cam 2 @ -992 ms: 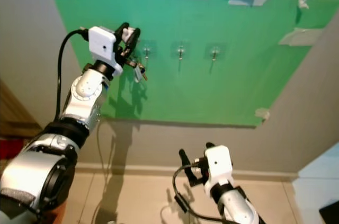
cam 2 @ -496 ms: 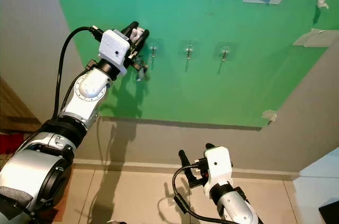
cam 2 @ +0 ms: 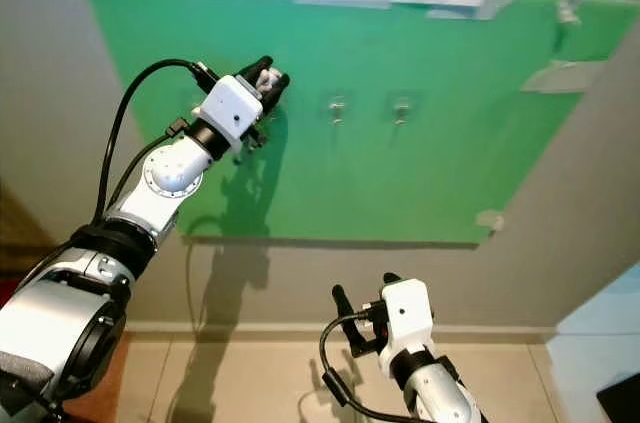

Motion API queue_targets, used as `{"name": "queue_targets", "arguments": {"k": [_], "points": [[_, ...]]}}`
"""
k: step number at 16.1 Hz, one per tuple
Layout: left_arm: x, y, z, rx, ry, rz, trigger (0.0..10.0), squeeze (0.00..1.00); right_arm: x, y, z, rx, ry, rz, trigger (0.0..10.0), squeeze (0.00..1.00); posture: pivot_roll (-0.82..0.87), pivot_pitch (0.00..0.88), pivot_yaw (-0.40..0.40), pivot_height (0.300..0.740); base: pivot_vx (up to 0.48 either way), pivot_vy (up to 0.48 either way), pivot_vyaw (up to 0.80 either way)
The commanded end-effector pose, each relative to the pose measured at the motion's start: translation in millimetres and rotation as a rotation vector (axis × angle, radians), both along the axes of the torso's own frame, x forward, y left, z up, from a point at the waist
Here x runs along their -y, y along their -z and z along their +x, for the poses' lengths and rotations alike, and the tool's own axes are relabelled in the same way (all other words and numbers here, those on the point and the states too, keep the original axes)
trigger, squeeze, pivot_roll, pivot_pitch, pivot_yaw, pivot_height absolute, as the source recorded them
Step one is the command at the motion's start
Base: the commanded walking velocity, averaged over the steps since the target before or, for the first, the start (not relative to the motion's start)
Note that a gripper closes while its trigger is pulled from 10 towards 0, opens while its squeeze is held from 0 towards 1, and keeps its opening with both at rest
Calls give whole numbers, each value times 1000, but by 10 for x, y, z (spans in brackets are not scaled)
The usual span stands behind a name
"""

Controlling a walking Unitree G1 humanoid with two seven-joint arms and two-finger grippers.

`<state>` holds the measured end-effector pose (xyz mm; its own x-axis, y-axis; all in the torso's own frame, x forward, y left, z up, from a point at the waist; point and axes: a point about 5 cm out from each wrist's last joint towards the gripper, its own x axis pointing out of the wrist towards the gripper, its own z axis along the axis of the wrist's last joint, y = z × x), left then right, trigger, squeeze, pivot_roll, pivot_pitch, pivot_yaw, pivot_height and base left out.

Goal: Hang keys on a hook

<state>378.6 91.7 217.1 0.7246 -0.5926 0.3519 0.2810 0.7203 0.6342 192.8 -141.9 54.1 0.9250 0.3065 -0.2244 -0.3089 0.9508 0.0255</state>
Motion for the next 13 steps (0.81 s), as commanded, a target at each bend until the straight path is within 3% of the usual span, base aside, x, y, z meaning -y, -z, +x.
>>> {"name": "queue_targets", "arguments": {"k": [1, 3, 5, 7, 8, 11, 13], "points": [[108, -49, -25, 40, 40, 27, 0, 0, 48, -1, -10, 3, 16, -18, 10000, 0, -218, 41, 44, 740, 289, -382, 0], [117, -46, -44, 78, 35, 49, 0, 0, 54, -2, -16, 3, 19, -18, 10000, 0, -220, 44, 46, 740, 161, -176, 0], [94, -26, -73, 156, 14, 124, 0, 0, 56, -10, -25, 4, 21, -18, 10000, 0, -220, 48, 45, 740, 0, 0, 0], [-12, -2, -83, 230, -38, 184, 0, 0, 56, -18, -34, 5, 22, -18, 10000, 0, -220, 51, 46, 740, 0, 0, 0], [-34, -8, -86, 248, -49, 186, 0, 0, 56, -19, -35, 5, 23, -18, 10000, 0, -220, 51, 46, 740, 0, 0, 0], [-202, -196, -165, 454, -157, 79, 0, 0, 64, -17, -41, 4, 25, -18, 10000, 0, -226, 58, 42, 740, 0, 0, 0], [-252, -111, -193, 513, -200, 134, 0, 0, 71, -14, -41, 1, 24, -21, 10000, 0, -227, 62, 36, 740, 0, 0, 0]]}}
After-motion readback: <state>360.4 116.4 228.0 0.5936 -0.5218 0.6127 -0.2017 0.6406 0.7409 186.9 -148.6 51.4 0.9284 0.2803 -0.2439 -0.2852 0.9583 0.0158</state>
